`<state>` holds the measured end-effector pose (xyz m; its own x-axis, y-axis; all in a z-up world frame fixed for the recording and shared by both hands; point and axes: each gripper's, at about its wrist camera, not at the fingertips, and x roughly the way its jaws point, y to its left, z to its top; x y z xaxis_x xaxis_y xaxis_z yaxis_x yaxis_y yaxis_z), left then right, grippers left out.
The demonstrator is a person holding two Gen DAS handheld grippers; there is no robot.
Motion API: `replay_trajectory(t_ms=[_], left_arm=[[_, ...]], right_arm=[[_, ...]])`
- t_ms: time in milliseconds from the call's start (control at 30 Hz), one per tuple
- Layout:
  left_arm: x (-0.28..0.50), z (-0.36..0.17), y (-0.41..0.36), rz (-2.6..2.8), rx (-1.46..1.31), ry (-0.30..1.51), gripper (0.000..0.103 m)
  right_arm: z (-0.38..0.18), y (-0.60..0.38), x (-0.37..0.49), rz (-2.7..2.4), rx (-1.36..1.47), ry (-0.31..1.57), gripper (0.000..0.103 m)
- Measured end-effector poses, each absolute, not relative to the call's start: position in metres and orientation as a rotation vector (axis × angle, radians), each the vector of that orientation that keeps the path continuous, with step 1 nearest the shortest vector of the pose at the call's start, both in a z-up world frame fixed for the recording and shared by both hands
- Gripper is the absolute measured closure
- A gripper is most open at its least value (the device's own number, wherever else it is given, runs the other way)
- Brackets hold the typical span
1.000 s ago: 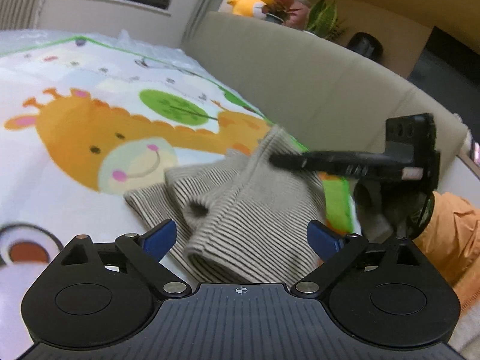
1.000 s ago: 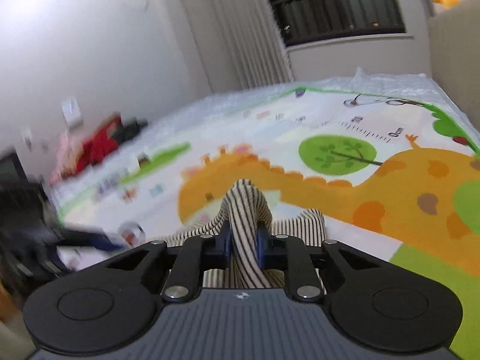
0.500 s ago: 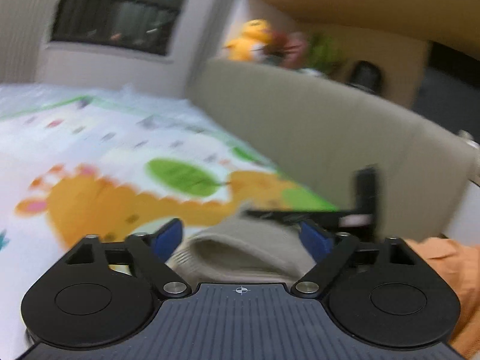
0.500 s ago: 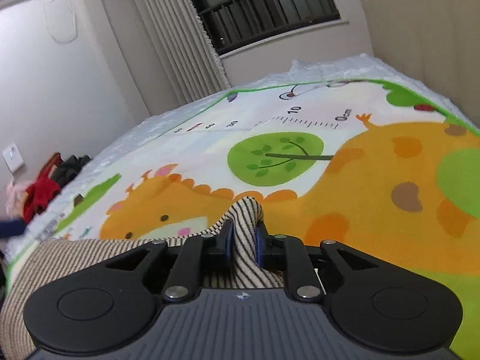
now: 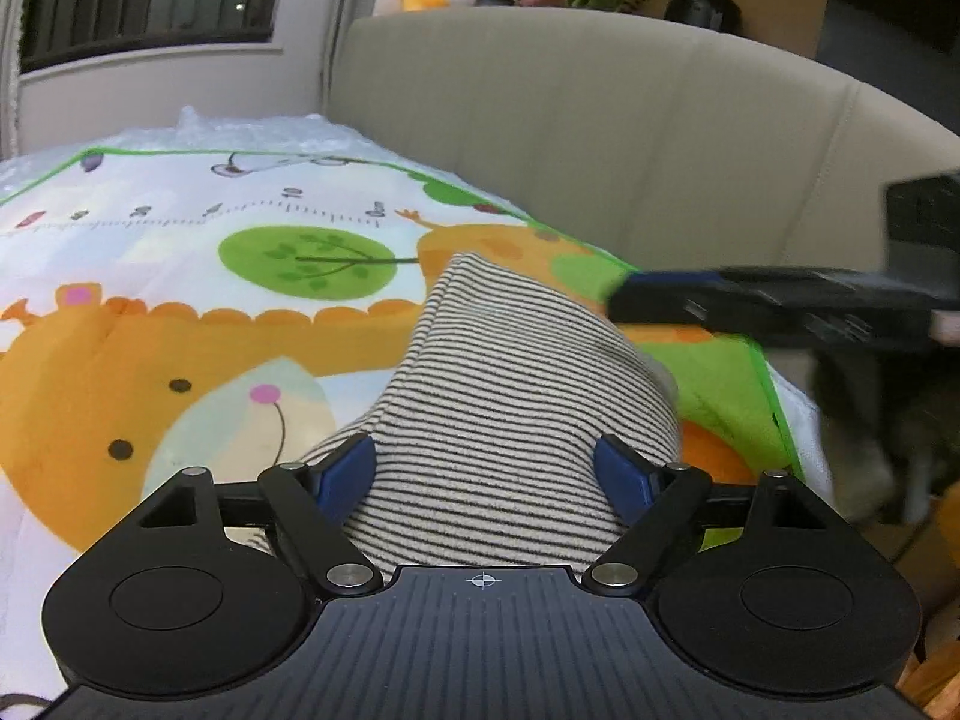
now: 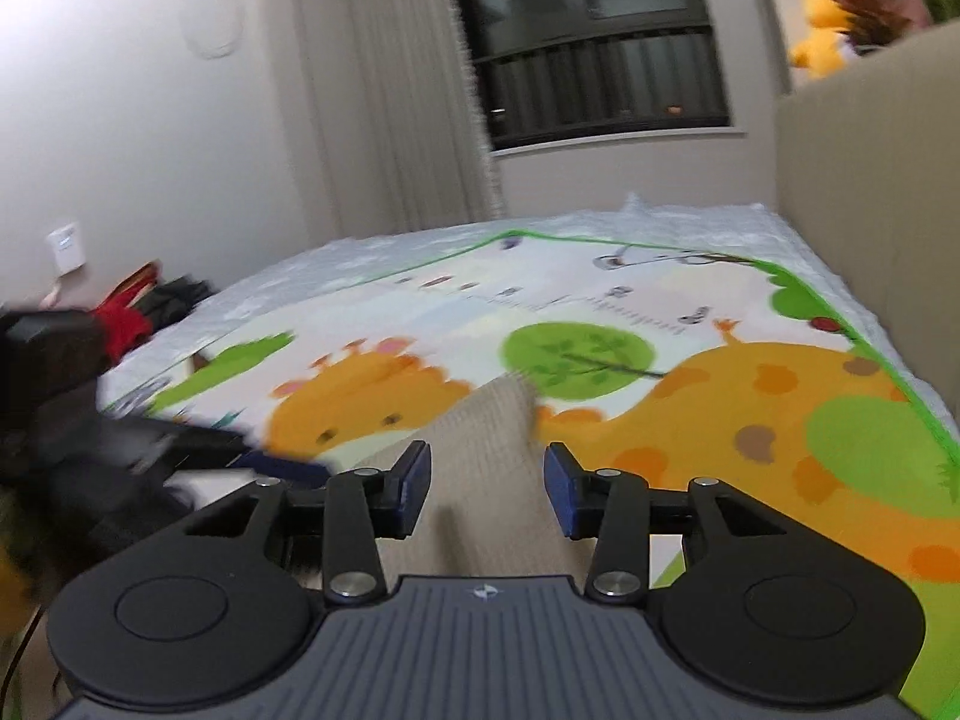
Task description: Fold clothes
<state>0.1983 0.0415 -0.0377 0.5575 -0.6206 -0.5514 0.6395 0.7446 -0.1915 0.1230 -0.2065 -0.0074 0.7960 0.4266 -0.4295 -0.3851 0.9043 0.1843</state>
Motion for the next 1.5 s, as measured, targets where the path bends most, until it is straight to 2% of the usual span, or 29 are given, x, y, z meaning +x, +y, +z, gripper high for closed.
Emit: replay_trajectory(t_ms=[167,200,267,333,367,433,467,700,1133,1400,1467,1500], left_arm=[[0.199,-0.042,0.043,-0.727,0.041,0.630,0.017],[0.199,-0.043,0.043,-0.715,0.049,0.629,0.014],[0.199,-0.045,0.045,-0.702,0.050,0.632,0.013],[0.200,-0.046,0.048,-0.704,0.035,0.637,0.012],[0.199,-0.046,0.049,-0.705,0.034,0.636,0.011],[0.201,-0.048,0.051,-0.705,0.026,0.641,0.006],[0.201,-0.050,0.053,-0.708,0.019,0.641,0.006],[0.203,-0.057,0.058,-0.712,0.009,0.639,0.006],[0.213,-0.067,0.064,-0.724,-0.042,0.659,0.000],[0.218,-0.067,0.067,-0.711,-0.074,0.680,0.000],[0.217,-0.068,0.068,-0.709,-0.082,0.689,0.000],[0.216,-0.068,0.069,-0.707,-0.091,0.696,0.000]], right_arm=[[-0.044,-0.204,0.137,0.356,0.138,0.582,0.048],[-0.044,-0.203,0.137,0.350,0.142,0.579,0.048],[-0.041,-0.198,0.136,0.347,0.102,0.573,0.046],[-0.037,-0.193,0.135,0.346,0.063,0.570,0.040],[-0.034,-0.193,0.136,0.346,0.059,0.575,0.036],[-0.029,-0.195,0.139,0.341,0.082,0.591,0.004],[-0.027,-0.195,0.141,0.332,0.099,0.597,0.000],[-0.053,-0.199,0.164,0.270,0.217,0.721,0.000],[-0.044,-0.201,0.138,0.236,0.247,0.668,0.000],[-0.053,-0.228,0.101,0.306,0.556,0.685,0.000],[-0.059,-0.229,0.109,0.322,0.631,0.708,0.009],[-0.062,-0.229,0.116,0.332,0.657,0.725,0.023]])
